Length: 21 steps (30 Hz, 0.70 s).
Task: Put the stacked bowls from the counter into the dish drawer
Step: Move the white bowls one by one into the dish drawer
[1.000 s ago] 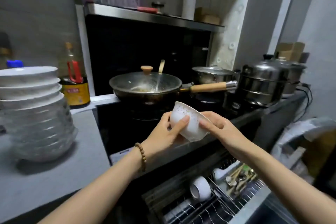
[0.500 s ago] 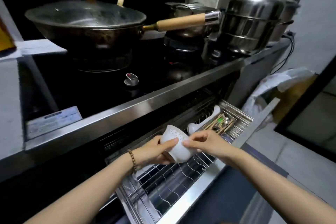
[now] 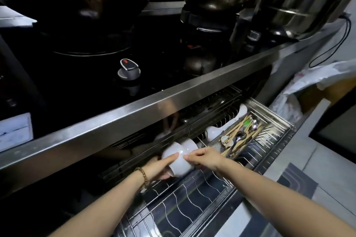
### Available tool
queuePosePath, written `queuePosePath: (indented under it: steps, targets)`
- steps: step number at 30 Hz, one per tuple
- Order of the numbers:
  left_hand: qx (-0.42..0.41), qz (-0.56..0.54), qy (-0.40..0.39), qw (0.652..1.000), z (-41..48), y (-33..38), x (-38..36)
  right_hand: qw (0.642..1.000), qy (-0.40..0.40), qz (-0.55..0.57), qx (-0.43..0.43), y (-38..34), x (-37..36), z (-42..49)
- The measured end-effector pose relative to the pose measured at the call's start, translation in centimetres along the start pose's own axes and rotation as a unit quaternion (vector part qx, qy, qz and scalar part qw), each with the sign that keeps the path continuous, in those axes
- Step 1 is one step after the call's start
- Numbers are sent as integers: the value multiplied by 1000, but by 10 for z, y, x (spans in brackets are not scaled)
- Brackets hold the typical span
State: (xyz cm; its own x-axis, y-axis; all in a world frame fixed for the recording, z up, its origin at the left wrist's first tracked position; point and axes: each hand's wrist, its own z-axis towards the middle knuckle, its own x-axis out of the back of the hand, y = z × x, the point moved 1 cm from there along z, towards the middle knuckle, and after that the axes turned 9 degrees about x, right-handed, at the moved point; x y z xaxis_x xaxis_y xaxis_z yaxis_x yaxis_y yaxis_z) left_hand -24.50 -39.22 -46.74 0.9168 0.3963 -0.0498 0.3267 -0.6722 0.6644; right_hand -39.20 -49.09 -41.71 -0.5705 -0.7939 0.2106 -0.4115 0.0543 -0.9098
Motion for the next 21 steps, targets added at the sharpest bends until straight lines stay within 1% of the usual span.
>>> queuePosePath:
  steps: [2, 5, 7, 10, 13, 17, 21]
  targets:
    - [13, -3, -1, 1000, 14, 0, -1, 1000, 17, 9, -9, 7, 2, 11]
    - [16, -1, -25, 1000, 26, -2, -4, 998, 45, 15, -30, 17, 4, 23]
    - [13, 13, -8, 1000, 36, -5, -4, 997, 59, 15, -45, 24, 6, 29]
    - [0, 78, 27, 997, 40, -2, -3, 995, 74, 43, -57, 29, 7, 34]
    - [-10, 159, 22, 987, 42, 1, -1, 991, 89, 70, -64, 29, 7, 35]
    - [0, 206, 23, 978, 45, 1, 5, 990, 84, 91, -64, 27, 6, 38]
    - [10, 195, 31, 980, 46, -4, 9, 993, 55, 61, -85, 32, 2, 38]
